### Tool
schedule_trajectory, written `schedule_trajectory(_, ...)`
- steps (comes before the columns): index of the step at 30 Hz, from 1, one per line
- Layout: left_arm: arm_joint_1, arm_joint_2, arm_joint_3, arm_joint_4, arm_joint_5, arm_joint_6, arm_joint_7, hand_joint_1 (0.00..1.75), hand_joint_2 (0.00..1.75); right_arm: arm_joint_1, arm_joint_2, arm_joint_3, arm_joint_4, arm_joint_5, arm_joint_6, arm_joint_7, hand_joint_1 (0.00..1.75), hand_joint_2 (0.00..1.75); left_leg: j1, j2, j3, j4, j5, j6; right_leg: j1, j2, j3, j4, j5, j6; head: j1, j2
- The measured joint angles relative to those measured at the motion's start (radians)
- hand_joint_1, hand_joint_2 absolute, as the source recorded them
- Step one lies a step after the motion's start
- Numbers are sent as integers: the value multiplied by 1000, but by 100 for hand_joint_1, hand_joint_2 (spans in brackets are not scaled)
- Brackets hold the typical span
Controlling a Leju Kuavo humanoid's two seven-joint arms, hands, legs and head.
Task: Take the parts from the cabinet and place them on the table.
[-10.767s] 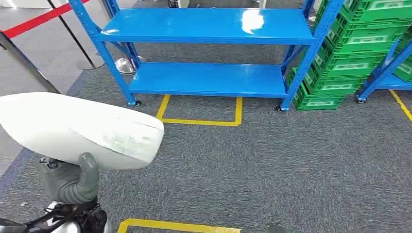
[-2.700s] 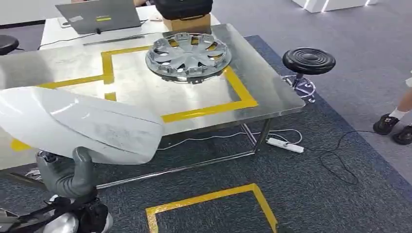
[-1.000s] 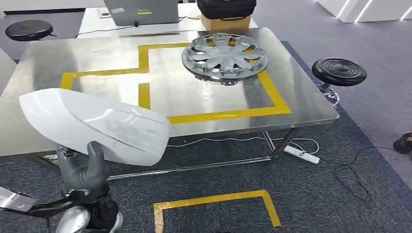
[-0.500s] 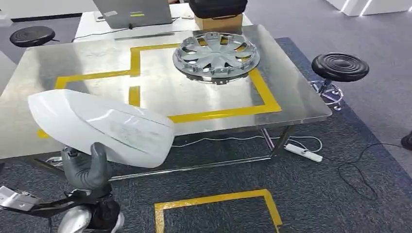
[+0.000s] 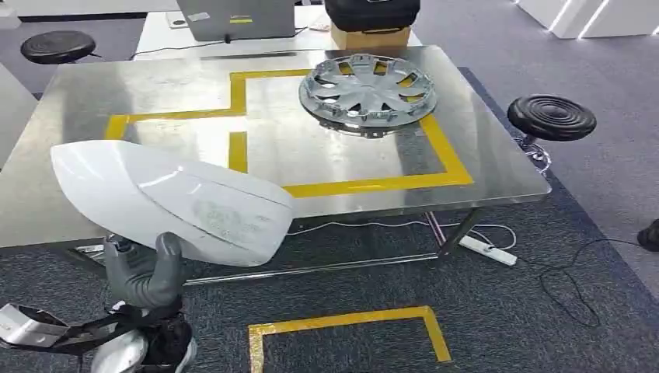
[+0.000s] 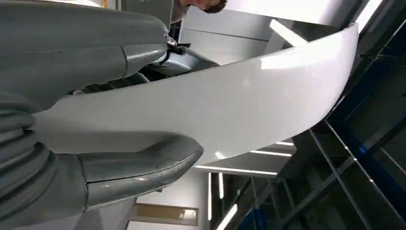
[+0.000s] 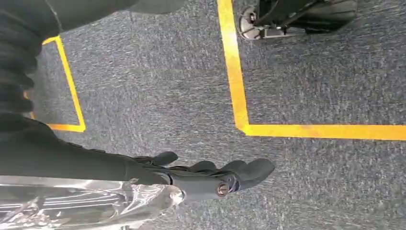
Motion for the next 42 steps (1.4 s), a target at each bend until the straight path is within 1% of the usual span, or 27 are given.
schedule_trajectory(1,0,0,0,0,0,0,0,175,175,0,0,0,0,0,0,0,0,175,0,-2,2,0,0,0,0,0,16,-36,31,-1,1,0)
schedule_trajectory(3,0,0,0,-1,0,0,0,175,175,-1,0,0,0,0,0,0,0,175,1,-6,8,1,-4,-5,-2,0,105,-214,124,-4,1,0)
schedule_trajectory(4,0,0,0,-2,-1,0,0,175,175,-2,0,0,0,0,0,0,0,175,1,-6,10,2,-6,-10,-4,0,144,-290,149,-4,1,0)
schedule_trajectory(5,0,0,0,-5,-4,4,0,175,175,-4,0,0,0,0,2,0,0,175,-7,-7,6,7,-10,-17,0,3,162,-316,133,-8,3,0)
schedule_trajectory(8,1,-5,1,-18,-7,24,0,175,175,-2,0,0,0,-1,6,-2,0,175,-4,-9,7,1,-3,-28,4,6,153,-312,137,-28,2,0)
schedule_trajectory(10,3,-11,2,-27,12,18,0,175,175,-2,1,0,0,-1,6,-2,0,175,-3,-7,3,12,-19,-42,-3,5,154,-317,142,-41,1,0)
schedule_trajectory(11,2,-15,3,-34,19,15,0,175,175,-3,1,0,0,-1,6,-2,0,175,-3,-6,-16,52,-49,-47,-4,5,154,-317,141,-48,-8,0)
schedule_trajectory(13,5,-23,7,-38,22,14,0,175,175,-3,1,0,0,-2,6,-3,0,175,-2,-6,-95,216,-127,-52,-4,2,153,-317,141,-51,-8,0)
schedule_trajectory(14,8,-25,11,-38,25,14,0,175,175,-2,1,0,0,-3,6,-3,0,175,-2,-5,-129,283,-149,-53,-3,1,152,-317,140,-52,-8,0)
schedule_trajectory(15,11,-25,14,-38,27,14,0,175,175,-2,1,0,0,-3,6,-3,0,175,-2,-5,-147,314,-148,-52,-3,1,152,-317,140,-52,-8,0)
schedule_trajectory(17,12,-28,23,-39,23,18,0,175,175,-2,1,0,0,-3,6,-4,0,175,-2,-5,-118,242,-82,-47,-3,2,153,-317,140,-52,-8,0)
schedule_trajectory(19,12,-30,24,-41,12,23,0,175,175,-3,1,0,0,-3,6,-4,0,175,-2,-2,-33,76,0,-40,-3,3,156,-317,139,-49,-9,0)
schedule_trajectory(20,12,-30,25,-42,7,26,0,175,175,-3,1,0,0,-3,6,-4,0,175,-3,4,-7,22,2,-38,3,3,155,-314,137,-42,-10,0)
schedule_trajectory(21,12,-31,25,-43,4,30,0,175,175,-2,1,0,0,-3,6,-4,0,175,-3,2,-3,8,-5,-34,6,5,151,-312,137,-36,-9,0)
schedule_trajectory(23,13,-31,26,-43,-6,41,0,175,175,-2,1,0,0,-4,6,-4,0,175,-7,-1,-8,8,-4,-24,2,2,153,-321,142,-24,-7,0)
schedule_trajectory(25,12,-31,26,-46,-16,52,0,175,175,-3,1,0,0,-3,6,-4,0,175,1,-1,-3,-1,4,-11,1,2,148,-320,137,-13,-8,0)
schedule_trajectory(27,11,-31,25,-50,-19,52,0,175,175,-4,1,0,0,-3,6,-5,0,175,1,0,-2,-1,2,-2,0,3,109,-221,74,-5,7,0)
schedule_trajectory(29,12,-31,25,-50,-14,49,0,175,175,-3,1,0,0,-3,9,-6,0,175,-1,-2,-2,-1,-8,4,0,3,29,-56,10,-1,8,0)
schedule_trajectory(30,13,-31,25,-50,-12,48,0,175,175,-2,1,0,0,-4,10,-6,0,175,-1,-3,0,-1,-14,6,0,3,2,-7,4,1,9,0)
schedule_trajectory(31,14,-31,25,-50,-12,47,0,175,175,0,1,0,0,-4,10,-8,0,175,-1,-4,6,-1,-19,8,-1,3,-4,-7,22,2,8,0)
schedule_trajectory(32,14,-31,25,-50,-12,47,0,175,175,0,1,0,0,-4,11,-9,0,175,-1,-6,13,-1,-24,6,-1,2,17,-51,60,0,10,0)
schedule_trajectory(34,14,-31,25,-50,-13,47,0,175,175,0,1,0,0,-4,11,-11,0,175,1,-6,37,-1,-35,-3,-3,2,108,-235,153,-2,10,0)
schedule_trajectory(35,14,-31,25,-50,-13,48,0,175,175,1,1,0,0,-5,11,-11,0,175,0,-5,43,-1,-40,-10,-3,2,140,-292,154,-2,11,0)
schedule_trajectory(36,13,-31,25,-50,-12,48,0,175,175,-2,1,0,0,-5,13,-12,0,175,-8,-7,41,6,-51,-18,-1,5,159,-316,129,-10,13,0)
schedule_trajectory(39,14,-31,25,-50,-8,48,0,175,175,0,1,0,0,-6,14,-13,0,175,-5,-8,48,1,-40,-27,3,4,154,-306,132,-28,7,0)
schedule_trajectory(41,13,-30,25,-50,0,50,0,175,175,-1,2,0,0,-6,15,-13,0,175,-6,-5,45,20,-62,-39,-4,4,169,-315,130,-39,4,0)
schedule_trajectory(42,13,-30,24,-50,2,53,0,175,175,-2,2,0,0,-6,15,-14,0,175,-5,-5,13,78,-86,-45,-5,3,173,-317,126,-45,-7,0)
